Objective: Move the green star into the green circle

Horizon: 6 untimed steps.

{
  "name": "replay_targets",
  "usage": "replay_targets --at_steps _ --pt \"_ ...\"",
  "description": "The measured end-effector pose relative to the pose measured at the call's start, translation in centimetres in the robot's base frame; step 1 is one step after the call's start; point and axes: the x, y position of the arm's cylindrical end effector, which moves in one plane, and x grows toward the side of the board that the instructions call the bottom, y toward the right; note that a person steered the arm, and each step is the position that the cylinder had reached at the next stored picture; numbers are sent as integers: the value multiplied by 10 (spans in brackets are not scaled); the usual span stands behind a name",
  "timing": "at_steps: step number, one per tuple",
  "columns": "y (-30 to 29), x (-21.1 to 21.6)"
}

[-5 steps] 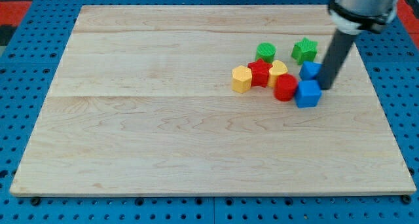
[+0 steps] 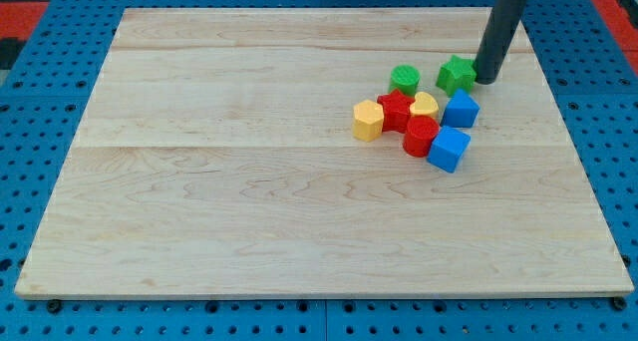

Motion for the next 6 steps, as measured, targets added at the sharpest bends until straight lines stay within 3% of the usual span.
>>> replay_targets --at_steps 3,5,6 --pt "-63 19" --pt "-126 7" --pt "-138 38"
